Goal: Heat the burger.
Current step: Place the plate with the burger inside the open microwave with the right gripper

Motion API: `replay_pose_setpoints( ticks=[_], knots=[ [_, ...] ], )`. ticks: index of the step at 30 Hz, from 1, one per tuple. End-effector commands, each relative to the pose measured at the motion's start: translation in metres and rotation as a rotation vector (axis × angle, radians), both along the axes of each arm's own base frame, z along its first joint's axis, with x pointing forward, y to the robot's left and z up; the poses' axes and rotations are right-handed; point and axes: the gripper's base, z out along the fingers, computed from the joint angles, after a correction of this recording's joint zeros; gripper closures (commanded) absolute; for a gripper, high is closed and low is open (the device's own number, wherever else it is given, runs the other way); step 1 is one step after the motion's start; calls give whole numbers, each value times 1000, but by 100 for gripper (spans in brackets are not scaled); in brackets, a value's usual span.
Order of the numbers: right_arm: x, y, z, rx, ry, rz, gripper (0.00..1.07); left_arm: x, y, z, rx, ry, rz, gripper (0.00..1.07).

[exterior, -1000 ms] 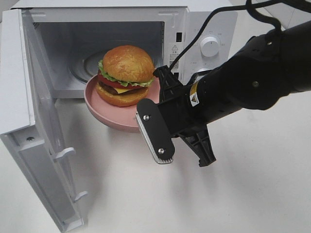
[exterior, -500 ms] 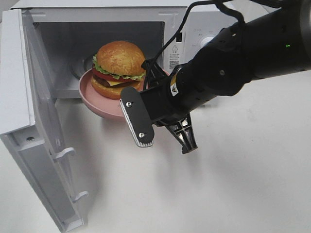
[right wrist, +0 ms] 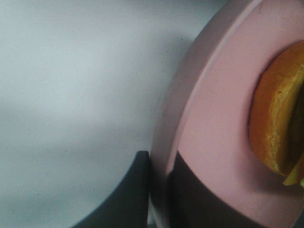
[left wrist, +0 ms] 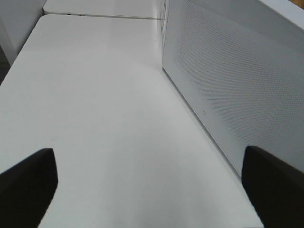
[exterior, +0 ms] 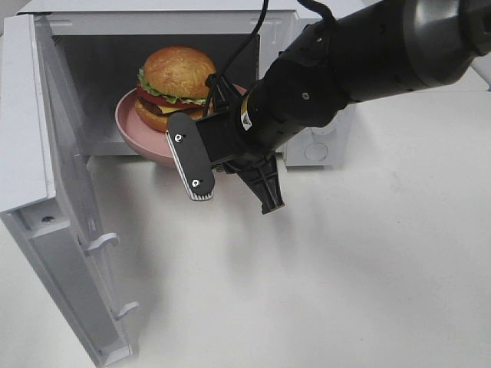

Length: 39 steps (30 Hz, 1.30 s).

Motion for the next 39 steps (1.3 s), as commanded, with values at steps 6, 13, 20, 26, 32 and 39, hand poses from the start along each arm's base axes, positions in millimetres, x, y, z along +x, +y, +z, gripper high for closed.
replay_pose_setpoints(
  ticks=[6,13,20,26,32,39],
  knots=[
    [16,12,8,10,-74,28,107,-2,0,0,-5,-29,-1,9],
    [28,21,4,9,-81,26,107,-2,0,0,-5,-29,-1,9],
    [44,33,-5,-12,-90,27,107,-2,0,0,-5,-29,-1,9],
    [59,45,-3,20,-100,-14,107,-2,0,0,-5,-29,-1,9],
    [71,54,-6,3,-97,-33,107,-2,0,0,-5,-29,-1,9],
    [87,62,-3,30,-118,-56,107,-2,0,0,-5,-29,-1,9]
  ],
)
